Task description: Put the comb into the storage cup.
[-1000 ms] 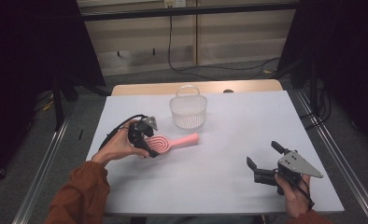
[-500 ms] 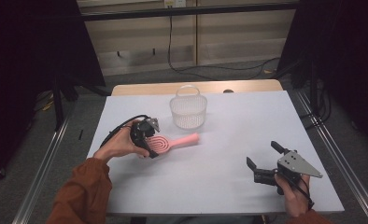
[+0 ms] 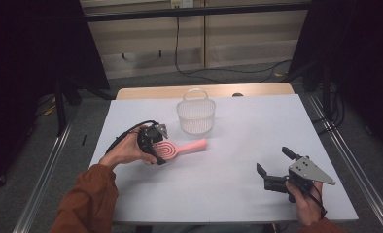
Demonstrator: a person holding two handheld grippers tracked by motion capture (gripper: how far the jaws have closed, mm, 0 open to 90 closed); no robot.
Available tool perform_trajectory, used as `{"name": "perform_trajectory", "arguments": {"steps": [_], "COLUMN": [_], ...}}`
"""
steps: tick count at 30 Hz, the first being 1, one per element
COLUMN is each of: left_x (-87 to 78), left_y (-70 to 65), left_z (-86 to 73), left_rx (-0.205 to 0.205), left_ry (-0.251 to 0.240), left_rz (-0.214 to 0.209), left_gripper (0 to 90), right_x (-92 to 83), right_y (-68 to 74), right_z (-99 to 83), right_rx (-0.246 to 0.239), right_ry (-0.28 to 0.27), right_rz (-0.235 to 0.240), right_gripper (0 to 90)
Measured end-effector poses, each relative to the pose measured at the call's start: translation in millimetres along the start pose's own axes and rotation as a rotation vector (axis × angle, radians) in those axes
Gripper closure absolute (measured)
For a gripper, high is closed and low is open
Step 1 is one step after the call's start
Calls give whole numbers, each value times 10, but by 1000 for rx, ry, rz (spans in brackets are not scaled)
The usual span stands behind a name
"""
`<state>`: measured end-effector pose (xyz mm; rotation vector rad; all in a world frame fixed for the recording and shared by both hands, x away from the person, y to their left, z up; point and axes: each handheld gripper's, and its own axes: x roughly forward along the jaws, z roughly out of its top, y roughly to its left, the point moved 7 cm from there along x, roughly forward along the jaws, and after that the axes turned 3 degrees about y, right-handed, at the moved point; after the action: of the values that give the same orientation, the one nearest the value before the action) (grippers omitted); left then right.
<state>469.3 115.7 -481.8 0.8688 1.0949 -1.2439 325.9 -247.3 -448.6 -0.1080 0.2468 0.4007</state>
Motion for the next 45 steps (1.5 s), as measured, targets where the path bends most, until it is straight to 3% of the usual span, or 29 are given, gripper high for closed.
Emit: {"name": "perform_trajectory", "arguments": {"steps": [3, 5, 13, 18, 19, 21, 28, 34, 36, 45], "left_x": [8, 2, 2, -2, -3, -8, -14, -31, -32, -62], "left_y": [-15, -19, -19, -36, -30, -29, -56, -67, -81, -120], "left_z": [4, 3, 15, 11, 11, 6, -3, -9, -8, -5], "left_rx": [-10, 18, 19, 3, -21, -33, -70, -61, -79, -87], "left_ry": [-14, 8, 36, 54, 62, 70, 68, 71, 63, 57], "left_rz": [-2, 6, 18, 2, -1, -13, -28, -27, -30, -46], "left_gripper": [189, 189, 192, 194, 195, 195, 196, 197, 197, 198], "right_x": [1, 0, 1, 0, 2, 0, 0, -3, -1, -1], "right_y": [0, -1, 0, 1, 3, 2, 1, 1, 0, 2], "right_z": [0, -1, 0, -2, 1, 0, 0, 2, 2, 5], "right_rx": [-2, -3, 0, -2, -3, -4, -4, -5, -6, -6], "right_ry": [-1, 3, -1, 3, 0, 1, 0, 0, -1, -4], "right_rz": [0, -1, 1, 0, 1, 0, 0, -2, -2, 1], "right_gripper": [0, 0, 0, 0, 0, 0, 0, 0, 0, 0]}}
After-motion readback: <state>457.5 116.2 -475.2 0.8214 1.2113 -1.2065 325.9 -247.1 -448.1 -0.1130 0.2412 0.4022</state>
